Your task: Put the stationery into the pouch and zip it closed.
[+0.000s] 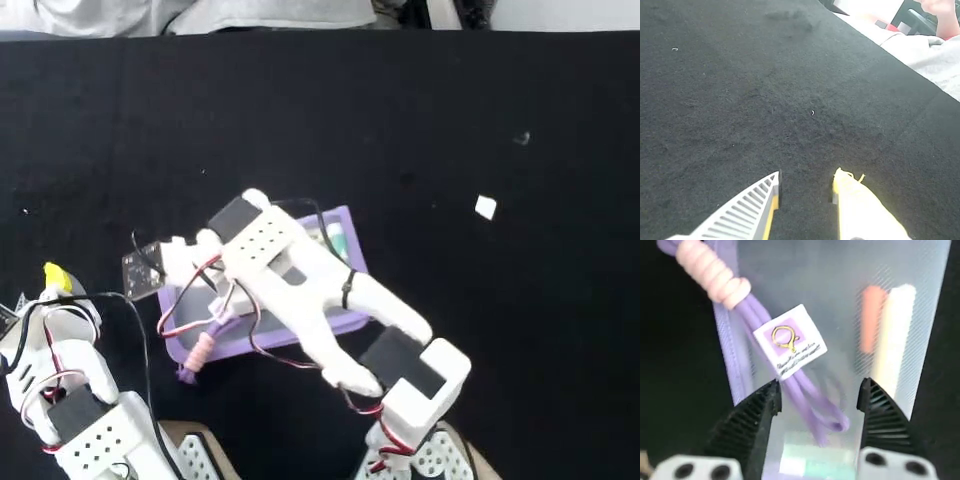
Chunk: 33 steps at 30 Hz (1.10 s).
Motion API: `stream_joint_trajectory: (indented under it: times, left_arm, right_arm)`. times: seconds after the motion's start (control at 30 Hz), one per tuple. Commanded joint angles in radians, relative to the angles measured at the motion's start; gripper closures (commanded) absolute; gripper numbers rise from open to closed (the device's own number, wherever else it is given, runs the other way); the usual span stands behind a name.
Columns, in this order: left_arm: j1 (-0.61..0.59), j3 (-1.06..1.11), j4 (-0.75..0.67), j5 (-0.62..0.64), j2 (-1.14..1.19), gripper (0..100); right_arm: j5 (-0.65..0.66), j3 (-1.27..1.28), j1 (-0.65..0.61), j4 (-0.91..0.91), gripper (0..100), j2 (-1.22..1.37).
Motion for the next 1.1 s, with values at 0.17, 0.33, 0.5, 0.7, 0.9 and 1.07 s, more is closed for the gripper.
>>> stream_joint_trajectory:
  times: [0.17, 0.33, 0.5, 0.7, 0.9, 1.07]
  left_arm:
    - [-0.008, -0.012, -0.017, 0.005, -0.011, 82]
    - [-0.008, -0.005, -0.021, 0.005, -0.011, 82]
    - [-0.008, -0.004, -0.023, 0.005, -0.011, 82]
    - [-0.008, -0.004, -0.023, 0.005, -0.011, 82]
    - [-0.008, -0.005, -0.023, 0.005, -0.011, 82]
    - [-0.008, -0.008, -0.018, 0.005, -0.011, 82]
  right_arm:
    - [0.009, 0.002, -0.006, -0.017, 81.9, 0.021]
    - [0.008, -0.03, -0.006, -0.017, 93.9, 0.101]
    - [0.003, -0.105, 0.006, -0.015, 98.8, 0.099]
    - [-0.021, -0.341, 0.103, 0.078, 98.7, 0.062]
    - [-0.029, -0.72, 0.181, 0.269, 98.7, 0.09]
    - [-0.032, -0.97, 0.184, 0.382, 98.7, 0.151]
